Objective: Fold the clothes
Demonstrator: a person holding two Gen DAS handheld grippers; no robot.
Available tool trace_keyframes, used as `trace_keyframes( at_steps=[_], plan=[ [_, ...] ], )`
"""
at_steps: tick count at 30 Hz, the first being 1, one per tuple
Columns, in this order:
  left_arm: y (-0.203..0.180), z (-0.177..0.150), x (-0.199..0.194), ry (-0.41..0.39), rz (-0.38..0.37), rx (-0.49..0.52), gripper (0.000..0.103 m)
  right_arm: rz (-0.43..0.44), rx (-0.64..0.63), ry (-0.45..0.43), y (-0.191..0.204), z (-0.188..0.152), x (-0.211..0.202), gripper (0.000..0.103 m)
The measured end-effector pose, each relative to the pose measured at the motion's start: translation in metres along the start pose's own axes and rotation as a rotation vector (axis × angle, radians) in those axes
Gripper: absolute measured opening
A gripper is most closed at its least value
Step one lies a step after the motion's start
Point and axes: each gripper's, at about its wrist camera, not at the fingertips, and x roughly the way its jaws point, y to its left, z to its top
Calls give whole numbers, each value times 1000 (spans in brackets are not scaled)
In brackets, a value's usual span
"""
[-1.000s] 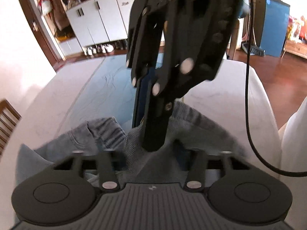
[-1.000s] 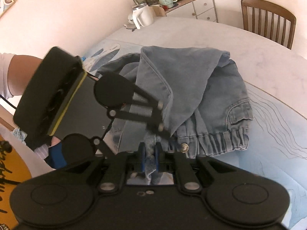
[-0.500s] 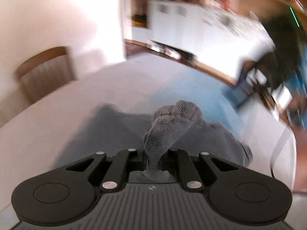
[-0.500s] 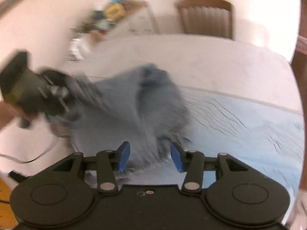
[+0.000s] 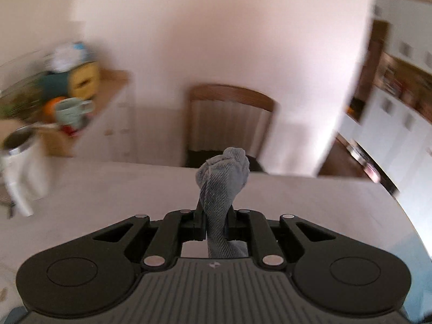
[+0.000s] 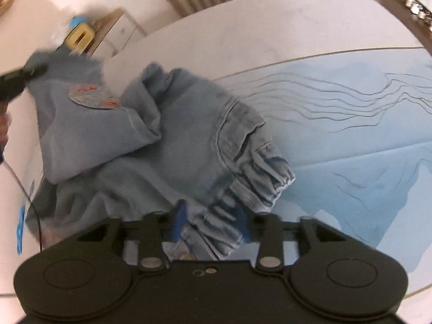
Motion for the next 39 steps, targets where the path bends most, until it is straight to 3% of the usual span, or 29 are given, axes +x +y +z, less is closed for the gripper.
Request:
trace_keyframes(
  at_steps=[3,5,9,11,16,18,23,30,39],
  plan=[
    [35,6,-2,-22,82,-61,10,-110,31,-27,5,0,2,103],
    [63,5,-12,-34,143,-105,10,-127,30,-45,5,-4,-4,103],
    [112,-3,-33,-49,231,-197,10,-87,59,27,-5,-6,-11,103],
    [134,-8,-39,-49,266,-236,10,-85,80,19,-8,-5,-17,103],
    [158,-32,-50,-17,349,-243,10,-97,132,19,-12,-4,-9,103],
    [162,-39,-49,4,372,-245,10,-78,157,18,-12,-5,-4,103],
    [162,-52,-63,5,409,-246,10,-123,205,-46,-16,-8,-7,103],
    [146,-80,-111,3,457,-239,10,-208,114,-146,-28,-8,-44,103],
    [99,-125,-182,49,360,-222,10,-394,-13,-121,-98,13,-90,103]
  ],
)
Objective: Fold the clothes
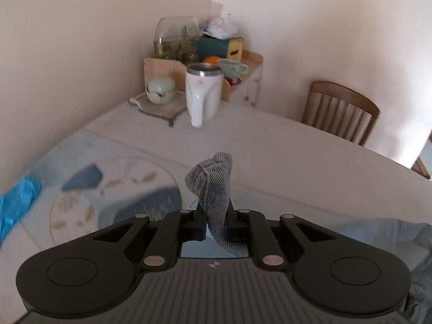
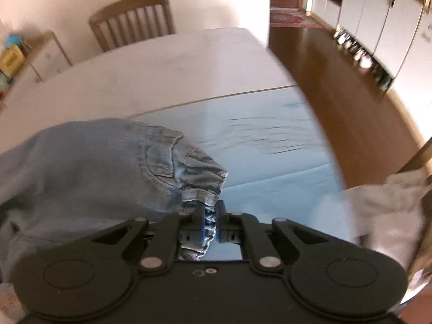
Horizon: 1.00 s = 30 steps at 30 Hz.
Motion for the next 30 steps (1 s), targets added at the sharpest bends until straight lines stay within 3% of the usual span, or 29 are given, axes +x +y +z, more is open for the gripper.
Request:
trace_keyframes(
  at_steps=[3,8,13,20,28,30],
  plan=[
    [-8,-14,-7,17,-36,18,10,-76,-2,43,-25,8,16,103],
    [-16,-14,4,12,-65,37,10,14,-76,76,-18,15,13,103],
    [-22,11,11,-63,-148,61,10,108,-193,71,8,31,-18,103],
    [-20,22,5,-160,-286,44,10,118,-319,61,51,41,-21,103],
    [5,-30,57,133,-201,104,10,168,-384,134,100,39,21,103],
    [8,-37,59,184,-199,127,14,185,-411,141,114,39,21,103]
  ],
)
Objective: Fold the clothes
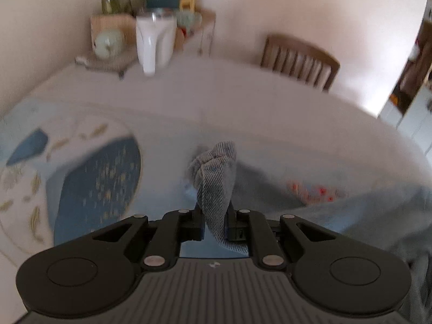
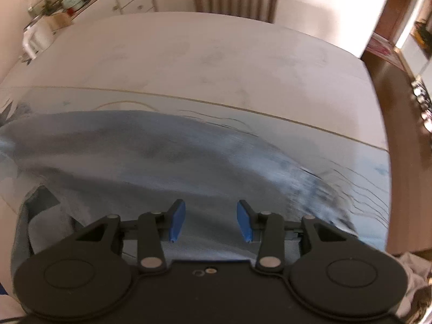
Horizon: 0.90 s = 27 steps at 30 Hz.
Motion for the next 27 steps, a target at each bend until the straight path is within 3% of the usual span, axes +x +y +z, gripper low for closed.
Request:
trace_keyframes(
  at_steps=[3,4,5,6,10,12,16,20,27],
  plan=[
    [8,-12,-4,70,13,19,27,19,-40,17,15,5,10,103],
    [12,-16,-7,89,22,24,38,23,-49,27,17,5,14,103],
    [15,-19,-10,101,32,33,57,28,-58,38,20,6,18,103],
    [18,-21,-15,100,46,48,63,30,-62,51,23,5,21,103],
    [25,-9,-29,68,55,113,66,36,-82,91,28,3,34,103],
    [20,9,-25,38,40,158,72,27,-95,100,32,2,35,103],
    [6,43,20,62,6,256,76,9,-104,117,37,3,36,103],
    [3,60,66,107,-9,212,76,-9,-89,131,38,-2,39,103],
    [-5,65,87,131,-30,177,73,-14,-36,137,33,-10,42,103]
  ],
)
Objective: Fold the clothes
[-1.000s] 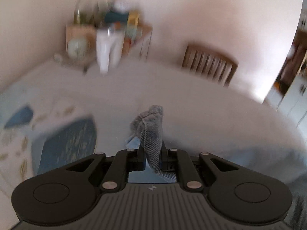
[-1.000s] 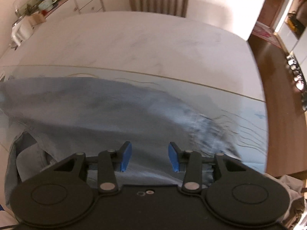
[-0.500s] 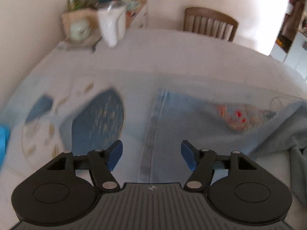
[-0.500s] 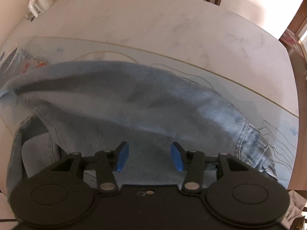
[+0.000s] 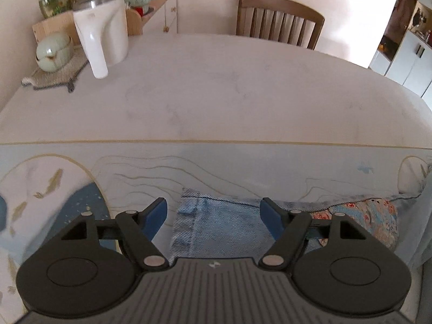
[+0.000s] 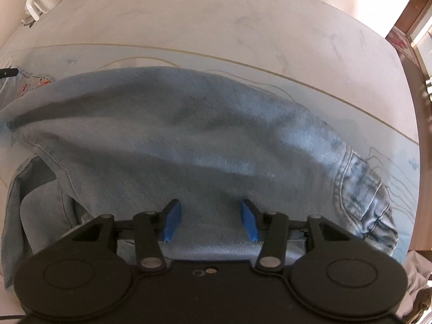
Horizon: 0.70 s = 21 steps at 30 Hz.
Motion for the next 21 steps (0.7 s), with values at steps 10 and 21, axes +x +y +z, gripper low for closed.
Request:
trace_keyframes(
  at_steps=[10,21],
  plan=[
    [-7,-2,4,-60,27,-29,10,3,44,-3,-4,-4,3,103],
    [-1,74,51,-167,59,-70,10,-162,-48,-131,-35,49,-22,103]
  ],
)
